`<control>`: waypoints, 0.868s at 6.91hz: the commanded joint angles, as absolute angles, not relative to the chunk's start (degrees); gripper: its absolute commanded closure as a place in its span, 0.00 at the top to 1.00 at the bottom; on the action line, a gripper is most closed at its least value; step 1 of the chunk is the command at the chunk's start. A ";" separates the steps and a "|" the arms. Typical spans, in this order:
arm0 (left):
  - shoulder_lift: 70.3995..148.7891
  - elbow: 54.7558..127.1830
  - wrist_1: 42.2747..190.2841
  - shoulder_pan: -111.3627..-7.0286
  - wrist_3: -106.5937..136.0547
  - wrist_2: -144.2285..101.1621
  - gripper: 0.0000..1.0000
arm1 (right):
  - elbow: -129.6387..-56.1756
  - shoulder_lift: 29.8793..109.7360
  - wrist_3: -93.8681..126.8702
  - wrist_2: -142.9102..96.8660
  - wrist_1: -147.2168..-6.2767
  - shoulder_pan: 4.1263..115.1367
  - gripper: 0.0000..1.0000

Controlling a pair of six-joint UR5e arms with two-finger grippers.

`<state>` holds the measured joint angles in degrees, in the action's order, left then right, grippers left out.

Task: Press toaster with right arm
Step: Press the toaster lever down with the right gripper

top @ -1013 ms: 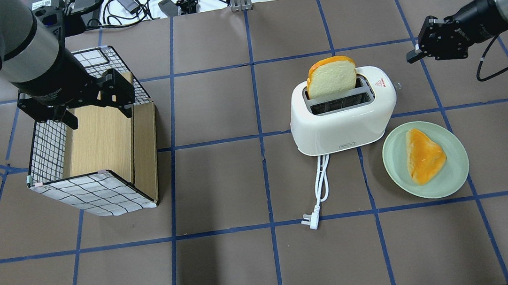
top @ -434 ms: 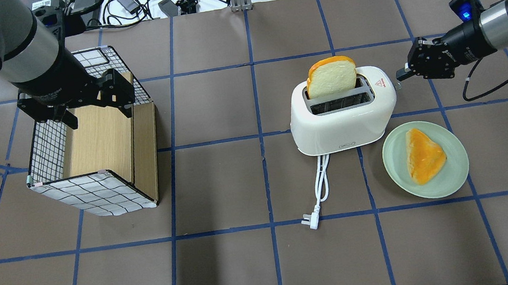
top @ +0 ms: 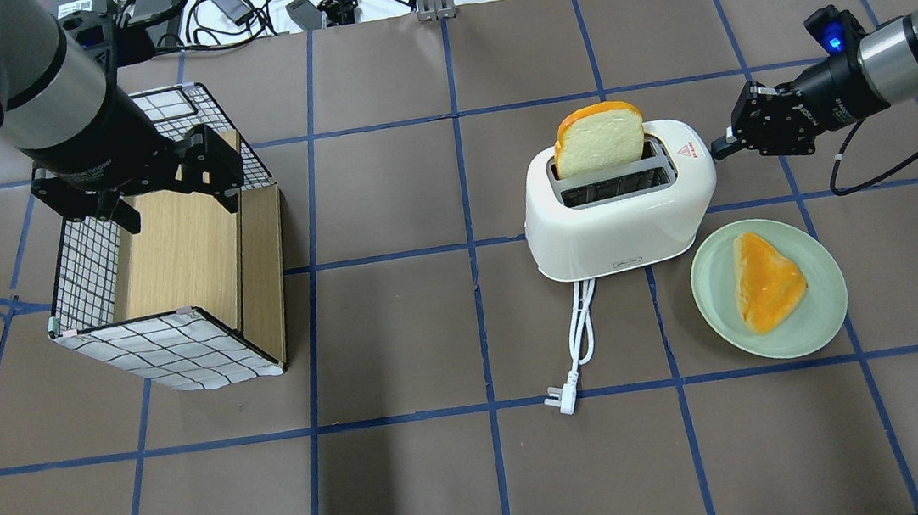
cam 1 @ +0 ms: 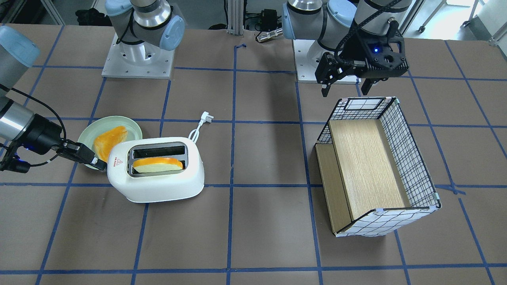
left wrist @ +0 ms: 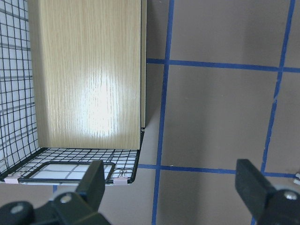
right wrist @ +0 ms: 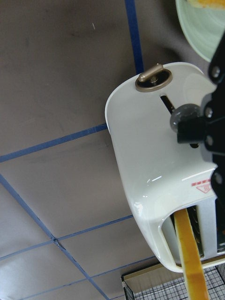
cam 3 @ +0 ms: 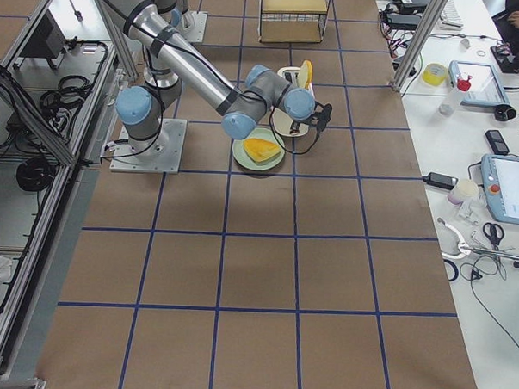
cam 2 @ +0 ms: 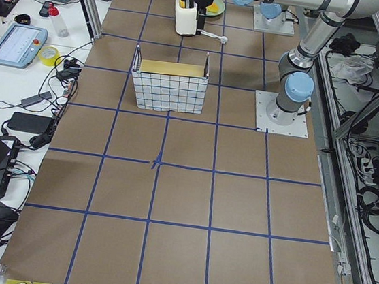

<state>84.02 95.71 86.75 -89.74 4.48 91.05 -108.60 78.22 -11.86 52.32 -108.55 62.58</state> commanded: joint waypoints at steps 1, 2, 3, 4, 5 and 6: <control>84.02 95.71 86.75 -89.74 4.48 91.05 1.00 | -108.63 77.70 -11.87 52.29 -109.50 62.58 0.00; 84.02 95.71 86.75 -89.74 4.48 90.97 1.00 | -108.55 77.09 -11.87 52.29 -109.60 62.58 0.00; 84.02 95.71 86.75 -89.74 4.48 91.05 1.00 | -108.63 76.91 -11.87 52.29 -110.03 62.58 0.00; 84.02 95.71 86.75 -89.74 4.48 90.97 1.00 | -108.63 76.82 -11.87 52.47 -110.30 62.58 0.00; 84.02 95.71 86.75 -89.74 4.48 91.05 1.00 | -108.72 76.82 -11.87 52.47 -110.39 62.58 0.00; 84.02 95.71 86.75 -89.74 4.48 90.97 1.00 | -108.72 76.47 -11.87 52.64 -110.39 62.58 0.00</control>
<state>84.02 95.71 86.75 -89.74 4.48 91.02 -108.68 76.76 -11.86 52.49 -110.31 62.58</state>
